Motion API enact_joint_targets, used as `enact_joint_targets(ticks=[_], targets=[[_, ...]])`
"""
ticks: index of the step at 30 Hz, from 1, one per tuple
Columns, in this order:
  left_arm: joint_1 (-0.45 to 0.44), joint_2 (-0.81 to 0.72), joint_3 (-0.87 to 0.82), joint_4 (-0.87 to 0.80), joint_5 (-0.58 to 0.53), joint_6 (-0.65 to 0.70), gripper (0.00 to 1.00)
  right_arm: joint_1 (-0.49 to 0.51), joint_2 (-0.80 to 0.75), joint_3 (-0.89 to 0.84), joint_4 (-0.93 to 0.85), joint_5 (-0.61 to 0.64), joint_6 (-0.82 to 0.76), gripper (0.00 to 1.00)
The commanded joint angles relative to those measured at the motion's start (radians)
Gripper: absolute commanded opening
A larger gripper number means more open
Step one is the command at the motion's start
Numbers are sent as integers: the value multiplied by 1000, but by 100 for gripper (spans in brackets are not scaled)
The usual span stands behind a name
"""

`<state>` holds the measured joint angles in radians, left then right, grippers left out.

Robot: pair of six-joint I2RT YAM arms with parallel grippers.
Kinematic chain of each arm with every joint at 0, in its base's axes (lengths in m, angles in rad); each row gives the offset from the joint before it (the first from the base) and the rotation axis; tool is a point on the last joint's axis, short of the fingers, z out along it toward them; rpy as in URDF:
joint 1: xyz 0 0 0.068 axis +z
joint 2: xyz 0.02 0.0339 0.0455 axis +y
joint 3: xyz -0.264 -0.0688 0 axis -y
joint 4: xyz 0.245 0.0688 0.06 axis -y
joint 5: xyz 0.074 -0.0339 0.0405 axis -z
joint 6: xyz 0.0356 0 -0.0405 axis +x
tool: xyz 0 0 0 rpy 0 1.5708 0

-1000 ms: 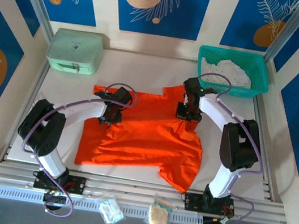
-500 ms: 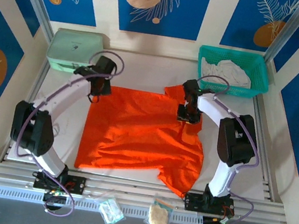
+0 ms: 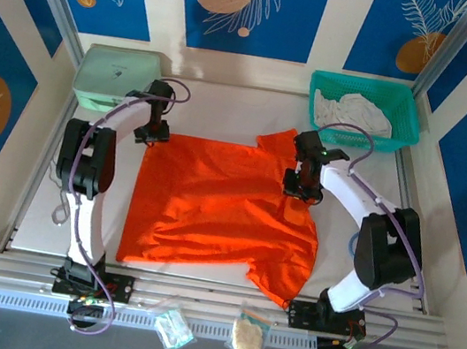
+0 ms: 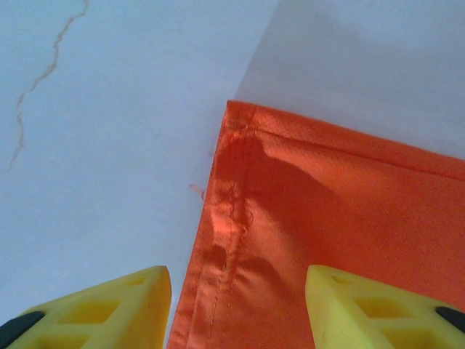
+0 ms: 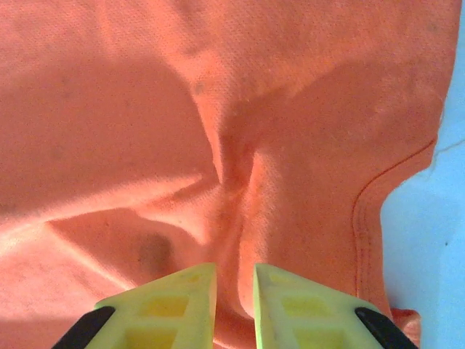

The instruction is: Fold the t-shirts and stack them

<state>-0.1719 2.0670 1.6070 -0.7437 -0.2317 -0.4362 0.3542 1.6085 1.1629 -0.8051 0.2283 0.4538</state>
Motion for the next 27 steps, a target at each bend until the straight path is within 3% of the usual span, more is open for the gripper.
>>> enact_joint_targets(ticks=[1,10,16,22,27], targets=[[21,50,55,0,22,32,52,3,-47,-12,-30,-26,17,21],[44,181,158,17,6,94,50,2,-73,-36,-43,-29,23,18],[50,237,236,-11,54,136,46,1,-64,-51,-35,-44,33,16],[51,316,322,-100,125,155,36,0,-59,-19,-38,-71,27,15],[50,285,260,-65,163,139,15,-23,-30,88,-73,-76,-27,19]])
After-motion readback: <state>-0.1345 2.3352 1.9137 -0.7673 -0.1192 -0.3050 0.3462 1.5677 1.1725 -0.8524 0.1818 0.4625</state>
